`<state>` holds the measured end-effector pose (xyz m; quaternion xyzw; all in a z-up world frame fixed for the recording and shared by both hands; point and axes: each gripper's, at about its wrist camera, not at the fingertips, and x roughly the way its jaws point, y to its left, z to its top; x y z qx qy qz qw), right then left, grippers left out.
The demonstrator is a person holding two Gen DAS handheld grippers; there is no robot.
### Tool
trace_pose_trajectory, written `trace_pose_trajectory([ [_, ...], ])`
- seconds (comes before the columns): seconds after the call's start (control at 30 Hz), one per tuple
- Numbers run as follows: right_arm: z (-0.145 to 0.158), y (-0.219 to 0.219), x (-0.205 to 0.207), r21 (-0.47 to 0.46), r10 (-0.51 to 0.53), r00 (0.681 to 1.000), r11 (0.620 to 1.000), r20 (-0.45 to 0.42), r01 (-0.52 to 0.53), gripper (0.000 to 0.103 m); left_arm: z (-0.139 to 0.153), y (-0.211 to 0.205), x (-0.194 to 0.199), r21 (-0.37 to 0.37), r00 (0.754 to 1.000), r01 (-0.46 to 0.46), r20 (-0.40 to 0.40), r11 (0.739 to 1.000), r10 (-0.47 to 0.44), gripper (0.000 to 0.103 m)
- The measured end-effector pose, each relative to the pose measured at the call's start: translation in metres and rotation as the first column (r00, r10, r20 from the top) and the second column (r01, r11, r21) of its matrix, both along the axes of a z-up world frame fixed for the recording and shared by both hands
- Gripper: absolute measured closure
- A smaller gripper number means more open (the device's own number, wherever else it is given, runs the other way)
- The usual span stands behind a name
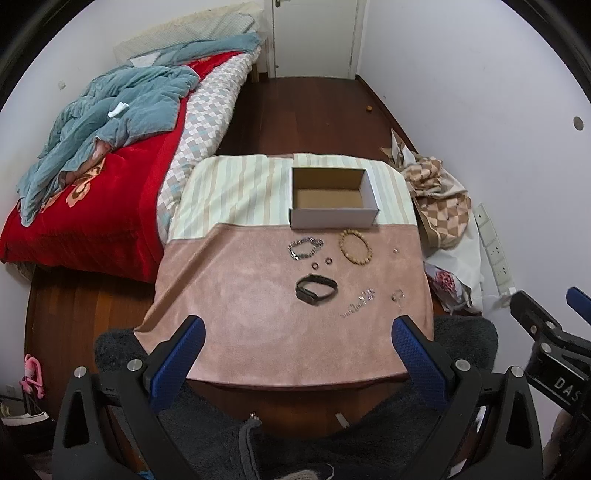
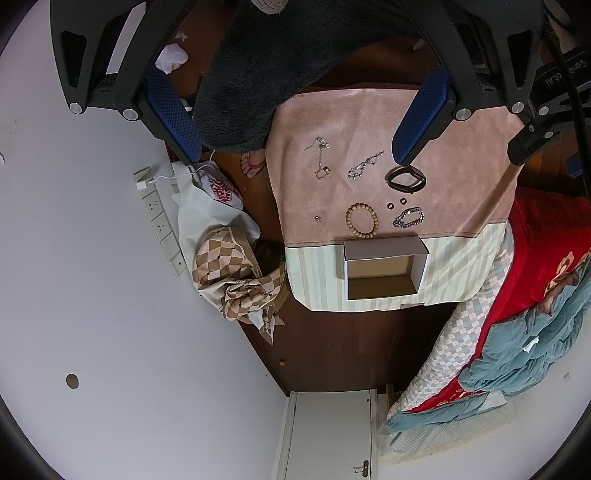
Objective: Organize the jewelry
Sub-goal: 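Grasp the black watch band with the left gripper while the right gripper grasps the wooden bead bracelet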
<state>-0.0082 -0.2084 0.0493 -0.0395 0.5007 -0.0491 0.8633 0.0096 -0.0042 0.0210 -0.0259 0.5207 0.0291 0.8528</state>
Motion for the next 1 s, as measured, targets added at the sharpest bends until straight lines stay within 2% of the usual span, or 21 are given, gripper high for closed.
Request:
trace_pose_trajectory([
  [0.1,-0.006,-0.001,0.006,0.003,-0.005,1.000,1.000,0.013,0.005,0.000,-0.010,0.012,0.010,0.034,0.999,-0.043,0.032,0.998,0.042,0.000],
  [0.2,-0.021,-0.003,0.017,0.009,-0.013,1.000,1.000,0.011,0.013,0.000,-0.031,0.023,0.029,0.068,0.996,-0.081,0.027,0.994,0.079,0.000],
  [0.27,-0.040,-0.004,0.030,0.014,-0.019,1.000,1.000,-0.002,0.019,0.000,-0.050,0.029,0.041,0.092,0.995,-0.096,0.023,0.991,0.094,0.000],
  [0.4,-0.089,-0.007,0.062,0.056,-0.015,0.998,0.998,-0.054,0.018,0.000,-0.094,0.038,0.061,0.145,0.993,-0.108,-0.030,0.984,0.113,0.000],
  [0.43,-0.100,-0.006,0.067,0.059,-0.015,0.998,0.998,-0.065,0.019,0.002,-0.111,0.040,0.069,0.152,0.991,-0.106,-0.063,0.983,0.117,0.000],
  [0.53,-0.140,-0.004,0.090,0.070,-0.015,0.992,0.997,-0.127,0.024,0.012,-0.151,0.043,0.086,0.133,0.981,-0.087,-0.161,0.987,0.108,0.000],
  [0.77,-0.218,0.001,0.129,0.067,-0.018,0.973,0.997,-0.231,0.034,0.020,-0.230,0.039,0.119,0.034,0.931,-0.085,-0.353,0.996,0.092,0.001],
  [1.0,-0.260,0.003,0.154,0.069,-0.018,0.954,0.997,-0.299,0.040,0.020,-0.276,0.025,0.137,-0.026,0.900,-0.041,-0.435,0.999,0.026,0.004],
])
